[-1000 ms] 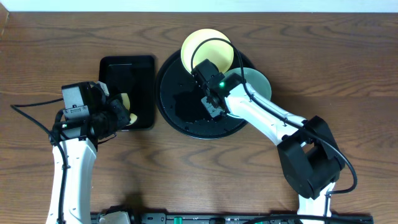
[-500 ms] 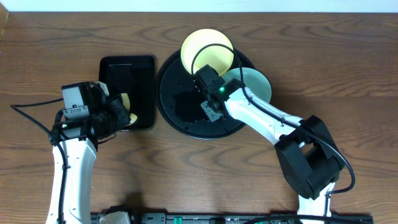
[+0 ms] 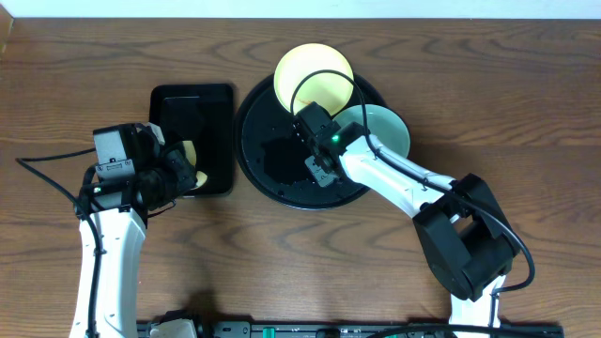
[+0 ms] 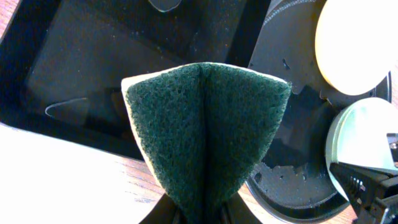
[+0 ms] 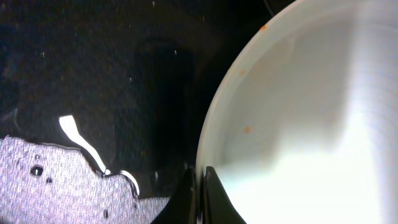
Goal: Clean dirty plates on tray and stack at the side
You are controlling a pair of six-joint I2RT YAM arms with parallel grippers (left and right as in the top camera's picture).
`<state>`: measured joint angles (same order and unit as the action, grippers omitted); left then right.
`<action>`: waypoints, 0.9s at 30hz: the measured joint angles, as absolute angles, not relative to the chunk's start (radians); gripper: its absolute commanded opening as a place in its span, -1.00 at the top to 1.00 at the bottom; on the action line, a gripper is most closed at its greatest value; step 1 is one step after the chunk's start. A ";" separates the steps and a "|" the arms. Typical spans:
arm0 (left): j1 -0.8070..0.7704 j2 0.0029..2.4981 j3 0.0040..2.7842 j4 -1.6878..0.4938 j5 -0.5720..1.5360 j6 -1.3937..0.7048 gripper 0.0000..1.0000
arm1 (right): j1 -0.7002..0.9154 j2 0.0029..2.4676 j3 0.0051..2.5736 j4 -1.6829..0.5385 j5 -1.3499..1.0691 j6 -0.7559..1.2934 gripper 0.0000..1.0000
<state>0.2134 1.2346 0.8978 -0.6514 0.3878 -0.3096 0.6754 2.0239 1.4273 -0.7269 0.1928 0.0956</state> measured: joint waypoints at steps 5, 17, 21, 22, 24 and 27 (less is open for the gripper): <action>0.213 1.235 0.898 -0.651 0.388 -0.310 0.73 | 0.675 2.024 1.508 -0.807 0.198 0.096 0.98; 0.213 1.235 0.898 -0.651 0.388 -0.310 0.73 | 0.675 2.024 1.561 -0.886 0.222 0.093 0.98; 0.213 1.235 0.898 -0.651 0.388 -0.310 0.72 | 0.675 2.024 1.618 -0.938 0.270 0.082 0.98; 0.213 1.235 0.898 -0.651 0.388 -0.310 0.73 | 0.675 2.023 1.642 -0.950 0.277 0.078 0.98; 0.213 1.235 0.898 -0.651 0.388 -0.310 0.72 | 0.675 2.014 1.690 -0.975 0.287 0.067 0.98; 0.213 1.235 0.898 -0.651 0.388 -0.310 0.72 | 0.675 1.985 1.760 -1.010 0.295 0.047 0.98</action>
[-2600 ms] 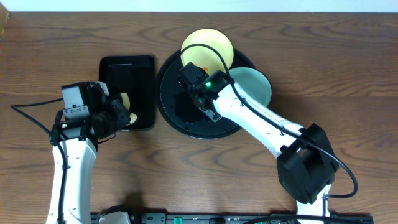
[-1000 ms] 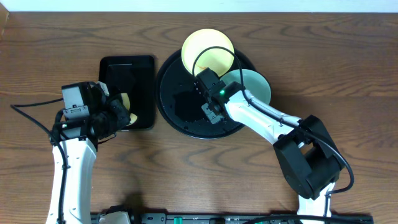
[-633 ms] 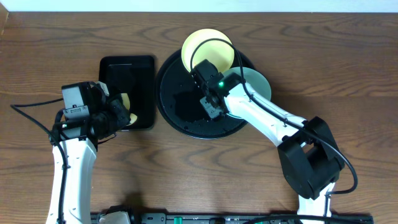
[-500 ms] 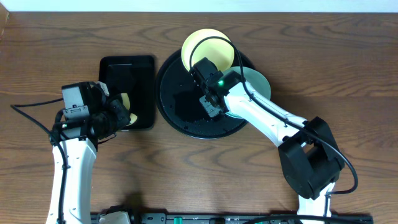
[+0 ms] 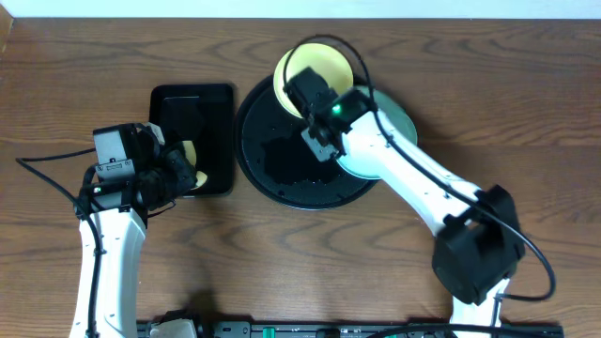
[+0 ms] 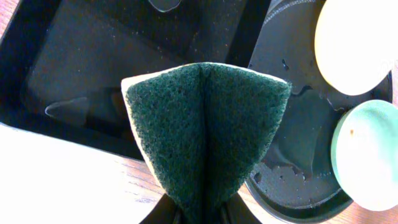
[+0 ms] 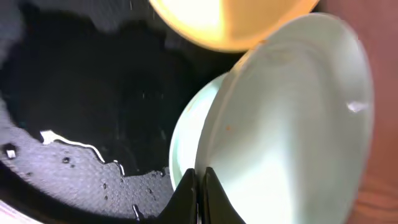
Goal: Clean dirty plates on tray and stack at the side
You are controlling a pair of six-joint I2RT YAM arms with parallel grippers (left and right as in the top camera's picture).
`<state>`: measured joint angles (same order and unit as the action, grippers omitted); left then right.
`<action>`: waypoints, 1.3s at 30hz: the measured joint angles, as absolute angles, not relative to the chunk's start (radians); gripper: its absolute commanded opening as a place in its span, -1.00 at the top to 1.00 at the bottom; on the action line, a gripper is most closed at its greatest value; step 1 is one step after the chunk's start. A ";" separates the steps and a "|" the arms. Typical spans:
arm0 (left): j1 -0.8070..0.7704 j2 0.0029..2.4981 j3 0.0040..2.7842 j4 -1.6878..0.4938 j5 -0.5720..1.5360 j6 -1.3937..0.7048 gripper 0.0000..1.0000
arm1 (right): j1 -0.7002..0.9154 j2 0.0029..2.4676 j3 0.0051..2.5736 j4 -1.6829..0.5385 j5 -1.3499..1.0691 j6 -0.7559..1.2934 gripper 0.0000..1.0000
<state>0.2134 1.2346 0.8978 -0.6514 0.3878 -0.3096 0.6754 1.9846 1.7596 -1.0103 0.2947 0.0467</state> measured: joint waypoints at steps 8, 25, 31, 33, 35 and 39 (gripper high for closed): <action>0.213 1.235 0.898 -0.651 0.388 -0.310 0.73 | 0.671 1.940 1.893 -1.104 0.228 -0.022 0.98; 0.214 1.235 0.897 -0.581 0.542 -0.254 0.85 | 0.221 1.940 2.085 -1.292 -0.749 -0.175 0.98; 0.214 1.235 0.897 -0.389 0.879 -0.213 0.85 | 0.130 1.940 2.082 -1.325 -1.006 -0.252 0.98; 0.214 1.235 0.897 -0.353 0.981 -0.207 0.85 | 0.129 1.940 2.081 -1.330 -1.046 -0.267 0.98; 0.214 1.235 0.897 -0.348 1.043 -0.205 0.85 | 0.129 1.940 2.081 -1.332 -1.074 -0.278 0.99; 0.214 1.235 0.897 -0.360 1.090 -0.205 0.85 | 0.129 1.940 2.081 -1.327 -1.087 -0.297 0.98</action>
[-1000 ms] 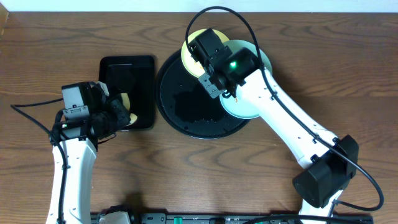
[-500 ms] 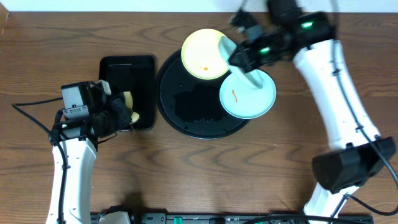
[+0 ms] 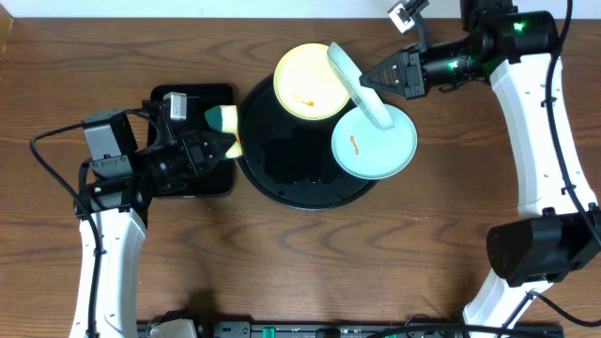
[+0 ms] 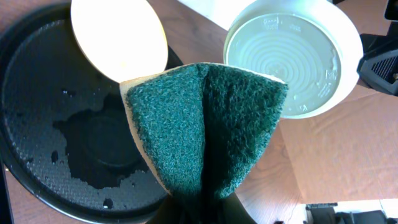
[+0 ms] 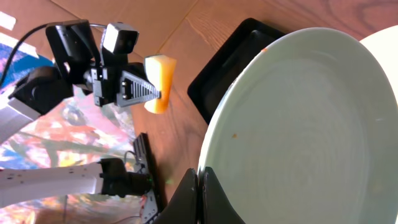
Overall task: Clean dirty plates on tray and stack at the side
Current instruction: 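Carry the pale green plate right and set it on the table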
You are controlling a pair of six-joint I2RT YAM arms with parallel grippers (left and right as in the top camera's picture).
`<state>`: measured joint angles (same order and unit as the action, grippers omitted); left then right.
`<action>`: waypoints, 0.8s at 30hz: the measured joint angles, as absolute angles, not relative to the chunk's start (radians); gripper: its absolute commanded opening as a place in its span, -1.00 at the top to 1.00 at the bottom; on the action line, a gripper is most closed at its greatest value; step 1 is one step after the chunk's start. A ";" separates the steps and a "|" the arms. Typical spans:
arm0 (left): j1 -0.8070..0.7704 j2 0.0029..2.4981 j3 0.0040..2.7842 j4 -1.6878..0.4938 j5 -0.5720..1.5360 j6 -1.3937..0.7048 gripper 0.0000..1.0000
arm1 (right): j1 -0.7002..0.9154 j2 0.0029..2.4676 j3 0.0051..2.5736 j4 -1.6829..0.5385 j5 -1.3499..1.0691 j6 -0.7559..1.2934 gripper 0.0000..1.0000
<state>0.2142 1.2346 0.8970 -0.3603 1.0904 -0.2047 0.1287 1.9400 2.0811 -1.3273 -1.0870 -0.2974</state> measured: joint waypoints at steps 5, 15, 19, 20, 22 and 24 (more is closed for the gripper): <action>0.214 1.235 0.897 -0.429 1.010 -0.205 0.85 | 0.129 1.940 2.081 -1.268 -0.957 -0.282 0.98; 0.214 1.235 0.897 -0.537 0.714 -0.204 0.85 | 0.109 1.940 2.081 -1.233 -0.438 -0.197 0.98; 0.214 1.235 0.897 -0.566 0.615 -0.204 0.85 | 0.109 1.940 2.081 -1.264 -0.207 -0.164 0.98; 0.214 1.235 0.897 -0.572 0.595 -0.204 0.85 | 0.109 1.940 2.080 -1.269 -0.156 -0.155 0.98; 0.214 1.235 0.897 -0.581 0.564 -0.204 0.85 | 0.108 1.940 2.080 -1.277 -0.053 -0.134 0.98; 0.214 1.235 0.897 -0.584 0.540 -0.204 0.85 | 0.106 1.945 2.080 -1.278 0.027 -0.118 0.98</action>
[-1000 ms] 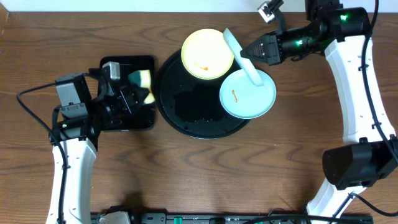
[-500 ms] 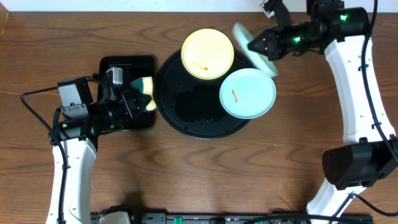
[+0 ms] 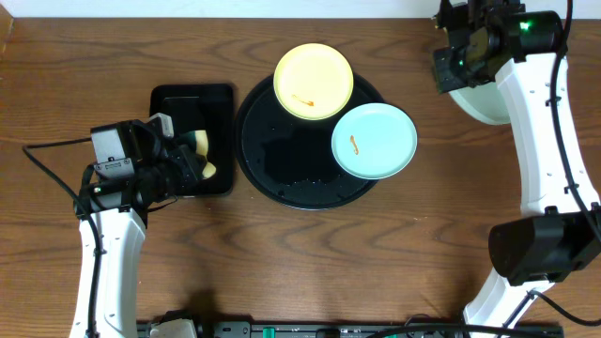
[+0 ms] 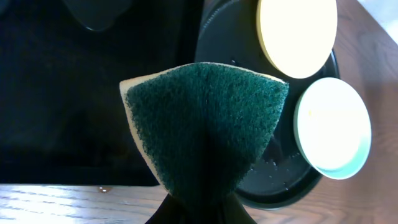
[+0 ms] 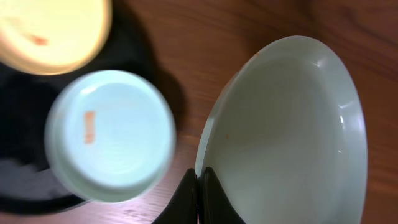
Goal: Clean dirty plates on tray and stack at the side
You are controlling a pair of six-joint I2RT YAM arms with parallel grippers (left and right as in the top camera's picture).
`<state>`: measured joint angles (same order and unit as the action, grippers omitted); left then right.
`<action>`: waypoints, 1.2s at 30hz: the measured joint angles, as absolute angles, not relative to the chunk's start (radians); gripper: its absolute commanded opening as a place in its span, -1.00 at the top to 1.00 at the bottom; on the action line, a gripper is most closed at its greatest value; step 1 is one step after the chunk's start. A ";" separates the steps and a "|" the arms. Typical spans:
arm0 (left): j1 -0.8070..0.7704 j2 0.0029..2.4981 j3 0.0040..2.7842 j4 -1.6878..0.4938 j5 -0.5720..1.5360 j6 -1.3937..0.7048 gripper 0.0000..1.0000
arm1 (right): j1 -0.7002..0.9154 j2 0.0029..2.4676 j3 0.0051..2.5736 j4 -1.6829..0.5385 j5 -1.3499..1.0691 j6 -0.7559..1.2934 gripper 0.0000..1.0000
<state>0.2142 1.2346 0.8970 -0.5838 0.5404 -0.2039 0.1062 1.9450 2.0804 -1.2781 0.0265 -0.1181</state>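
My right gripper (image 3: 455, 80) is shut on the rim of a pale green plate (image 3: 484, 101), holding it over bare wood to the right of the round black tray (image 3: 282, 178). In the right wrist view the fingers (image 5: 200, 183) pinch that plate (image 5: 292, 124) at its near edge. A yellow plate (image 3: 313, 80) and a light blue plate (image 3: 374, 141), each with an orange smear, lie on the round tray. My left gripper (image 3: 188, 158) is shut on a folded green-and-yellow sponge (image 4: 205, 124) above the black rectangular basin (image 3: 192, 99).
The basin (image 4: 68, 93) sits just left of the round tray (image 4: 280, 177), which has water drops on it. Wood tabletop runs all around. The right arm spans the table's right side.
The pale green plate was held on edge over the round tray; now it is at the far right, off the tray. The sponge has gone from the tray's left edge back over the basin.
My right gripper first pinched the pale green plate's rim down in the round tray while the sponge hung over the basin. Then the plate was raised, then stood on edge with the sponge brought near it. Now plate and sponge are far apart.
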 measured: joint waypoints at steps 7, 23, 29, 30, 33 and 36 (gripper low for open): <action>0.214 1.235 0.897 -0.588 0.496 -0.204 0.85 | 0.074 2.005 2.012 -1.203 0.141 -0.093 0.98; 0.214 1.235 0.897 -0.591 0.487 -0.204 0.85 | -0.078 2.056 1.658 -0.891 0.157 -0.046 0.20; 0.214 1.235 0.897 -0.591 0.487 -0.204 0.84 | -0.078 2.056 1.658 -0.881 0.082 -0.044 -0.28; 0.214 1.235 0.897 -0.591 0.487 -0.204 0.84 | -0.078 2.056 1.659 -0.888 0.064 -0.045 -0.29; 0.214 1.235 0.897 -0.594 0.487 -0.204 0.84 | -0.077 2.056 1.673 -0.932 -0.012 -0.044 -0.28; 0.214 1.235 0.897 -0.595 0.487 -0.204 0.84 | -0.075 2.056 1.680 -0.957 -0.094 -0.044 -0.26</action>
<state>0.2142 1.2346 0.8970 -0.5949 0.4866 -0.2039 -0.0746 2.0556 1.6802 -0.9569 -0.0940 -0.0444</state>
